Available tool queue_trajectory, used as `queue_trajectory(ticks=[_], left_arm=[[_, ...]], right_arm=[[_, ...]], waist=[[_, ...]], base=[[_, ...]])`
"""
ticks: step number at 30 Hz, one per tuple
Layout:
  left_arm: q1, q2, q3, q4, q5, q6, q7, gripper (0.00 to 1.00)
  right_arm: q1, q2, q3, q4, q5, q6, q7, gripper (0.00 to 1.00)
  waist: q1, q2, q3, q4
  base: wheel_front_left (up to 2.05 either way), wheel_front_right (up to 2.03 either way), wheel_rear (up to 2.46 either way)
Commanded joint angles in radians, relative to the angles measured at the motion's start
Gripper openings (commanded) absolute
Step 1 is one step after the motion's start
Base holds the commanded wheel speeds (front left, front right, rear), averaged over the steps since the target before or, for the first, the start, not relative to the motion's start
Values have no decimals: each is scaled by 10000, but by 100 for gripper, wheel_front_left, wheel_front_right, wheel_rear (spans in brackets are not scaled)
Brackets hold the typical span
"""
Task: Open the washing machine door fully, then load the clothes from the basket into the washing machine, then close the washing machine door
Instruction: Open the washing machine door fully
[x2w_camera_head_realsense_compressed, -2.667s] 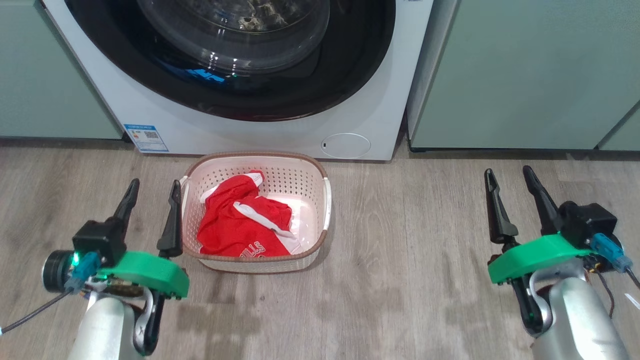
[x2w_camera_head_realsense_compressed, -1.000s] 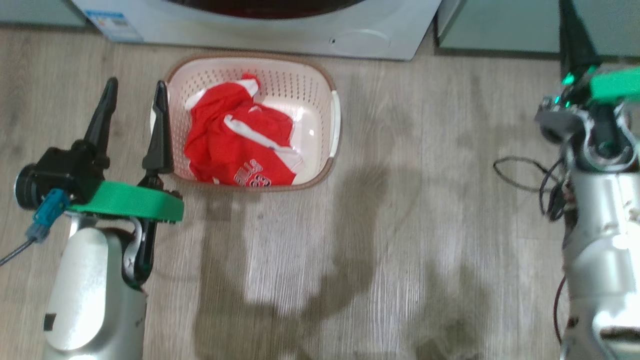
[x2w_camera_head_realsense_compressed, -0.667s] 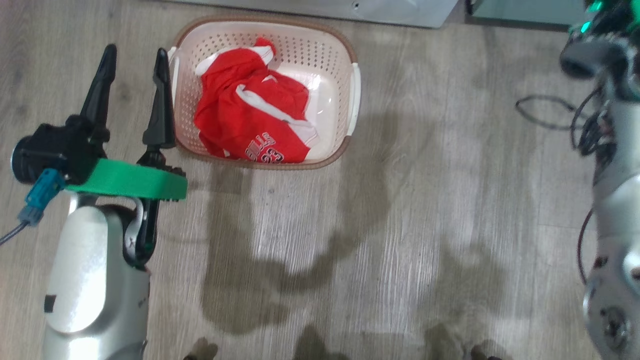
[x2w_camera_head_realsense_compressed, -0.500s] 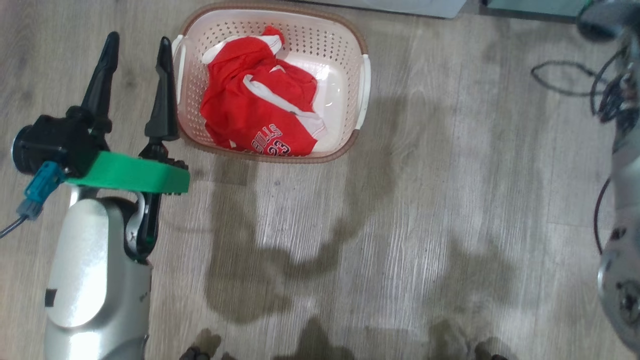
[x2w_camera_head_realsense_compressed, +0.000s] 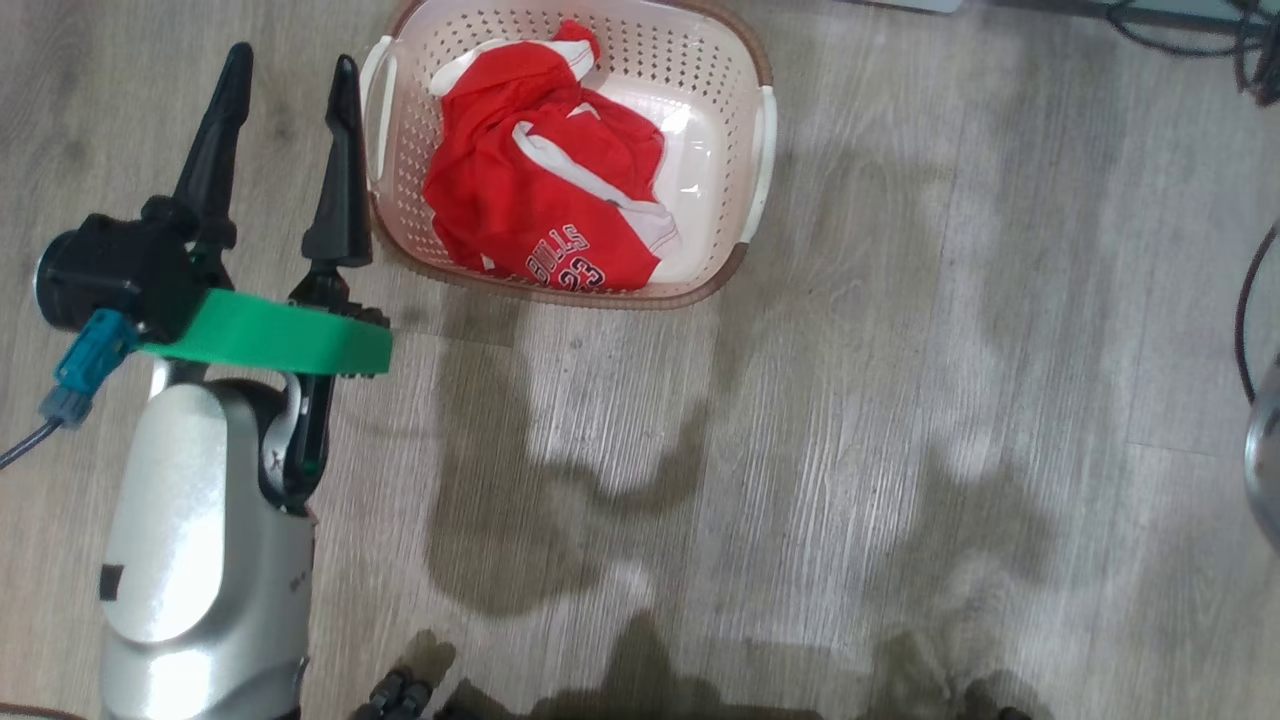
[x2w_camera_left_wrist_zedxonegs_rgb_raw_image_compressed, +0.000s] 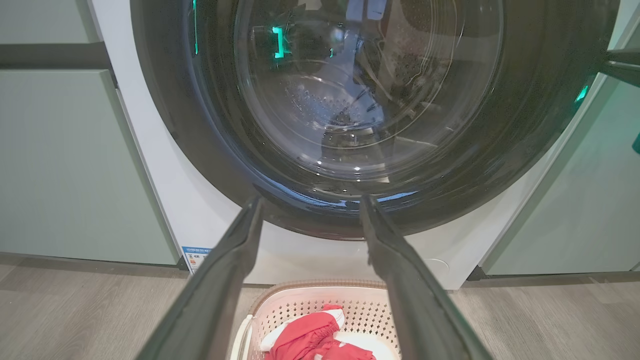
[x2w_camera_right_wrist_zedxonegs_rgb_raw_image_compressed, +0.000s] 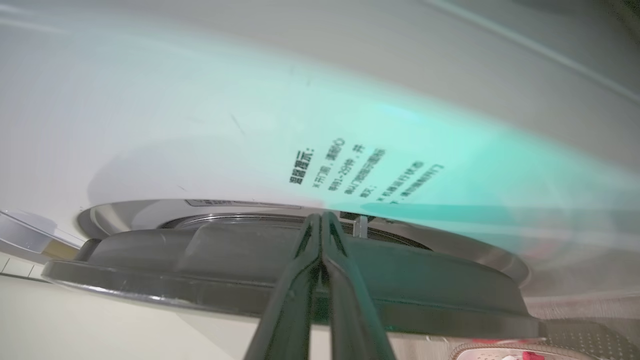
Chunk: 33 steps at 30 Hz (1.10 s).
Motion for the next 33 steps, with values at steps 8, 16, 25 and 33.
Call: queue_trajectory(ticks=[8,16,25,33], left_arm=[[-247,115,224,-336,32,-66,-51,100],[-329,74,222,-330,38,-79,-51,100],[-311,42,274,-243,79,-86,-51,100],[-101,26,264,-122,171,-89,-51,100]], right_arm=[[-1268,198,163,386,-478,2,311,0],[-1567,206,191,649,-657,2,810,0],[-1259,245,239,474,-577,2,2068,0],[-542,332,144,101,-371,2,3109,0]], waist=[[0,0,185,169],[0,0,245,218],[0,0,86,120],[0,0,-297,-25]], base=[[0,0,0],[0,0,0],[0,0,0],[0,0,0]])
